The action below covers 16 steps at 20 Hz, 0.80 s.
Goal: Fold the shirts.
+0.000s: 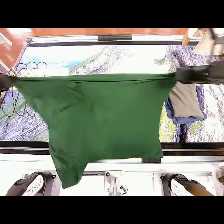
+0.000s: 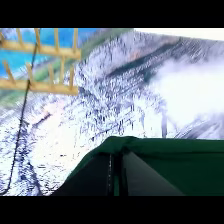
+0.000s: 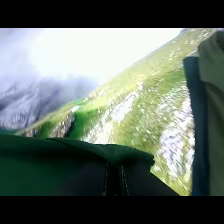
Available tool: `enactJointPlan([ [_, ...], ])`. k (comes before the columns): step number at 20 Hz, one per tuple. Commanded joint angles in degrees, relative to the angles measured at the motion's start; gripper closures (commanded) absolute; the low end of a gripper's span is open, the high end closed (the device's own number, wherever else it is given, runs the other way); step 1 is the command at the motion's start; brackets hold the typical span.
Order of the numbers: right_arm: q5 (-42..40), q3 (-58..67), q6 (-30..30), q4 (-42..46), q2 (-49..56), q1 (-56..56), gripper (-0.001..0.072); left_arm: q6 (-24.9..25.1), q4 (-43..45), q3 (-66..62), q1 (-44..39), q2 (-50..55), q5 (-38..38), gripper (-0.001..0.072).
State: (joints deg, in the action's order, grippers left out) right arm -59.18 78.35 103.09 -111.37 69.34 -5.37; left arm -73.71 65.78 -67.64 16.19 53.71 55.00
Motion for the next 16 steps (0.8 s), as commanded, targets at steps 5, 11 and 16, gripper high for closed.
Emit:
enactJointPlan([
  [5,38.51,-2.47,1.07,-5.18,21.66,5.18,0.0622,1.03,-11.02,2.71,-6.93,24.3,-31.28,0.0674],
  [11,45.05,-2.47,0.2,-5.11,25.79,5.18,0.0621,-1.51,-11.02,2.75,-10.47,32.57,-39.36,0.0674],
  [16,34.88,-2.47,0.2,-5.16,27.74,5.2,0.0621,-1.14,-10.64,2.75,-11.85,33.97,-38.64,0.0673],
])
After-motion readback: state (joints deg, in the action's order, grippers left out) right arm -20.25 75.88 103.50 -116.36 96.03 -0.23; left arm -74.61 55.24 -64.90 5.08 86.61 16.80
